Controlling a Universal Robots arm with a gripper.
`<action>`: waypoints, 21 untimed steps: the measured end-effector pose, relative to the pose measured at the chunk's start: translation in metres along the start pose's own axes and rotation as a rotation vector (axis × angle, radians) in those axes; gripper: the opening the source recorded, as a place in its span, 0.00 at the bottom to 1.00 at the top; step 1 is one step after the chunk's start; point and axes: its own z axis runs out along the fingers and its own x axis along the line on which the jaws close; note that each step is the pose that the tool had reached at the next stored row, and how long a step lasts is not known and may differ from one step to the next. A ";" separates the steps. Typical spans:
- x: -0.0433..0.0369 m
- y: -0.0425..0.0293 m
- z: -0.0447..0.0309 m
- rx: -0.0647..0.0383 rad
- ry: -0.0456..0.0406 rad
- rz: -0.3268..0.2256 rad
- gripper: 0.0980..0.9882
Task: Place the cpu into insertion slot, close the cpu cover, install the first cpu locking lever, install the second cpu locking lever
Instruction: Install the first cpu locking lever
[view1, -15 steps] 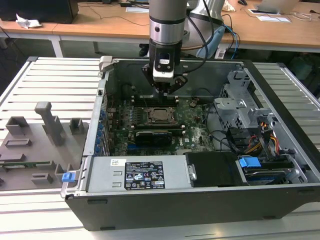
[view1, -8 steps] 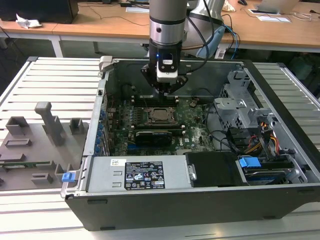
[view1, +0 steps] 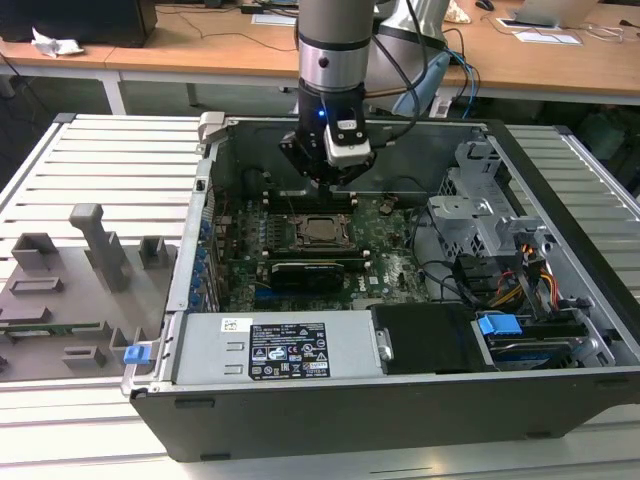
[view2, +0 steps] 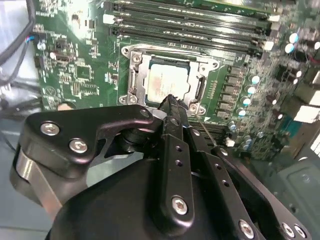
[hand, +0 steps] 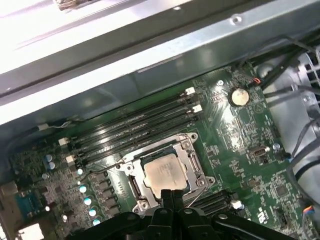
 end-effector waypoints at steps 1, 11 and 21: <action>0.0000 0.0000 0.0002 -0.001 0.0004 -0.038 0.01; 0.0001 -0.0001 0.0025 -0.011 0.0034 -0.354 0.01; 0.0209 -0.0072 0.0028 -0.013 0.0040 -0.410 0.01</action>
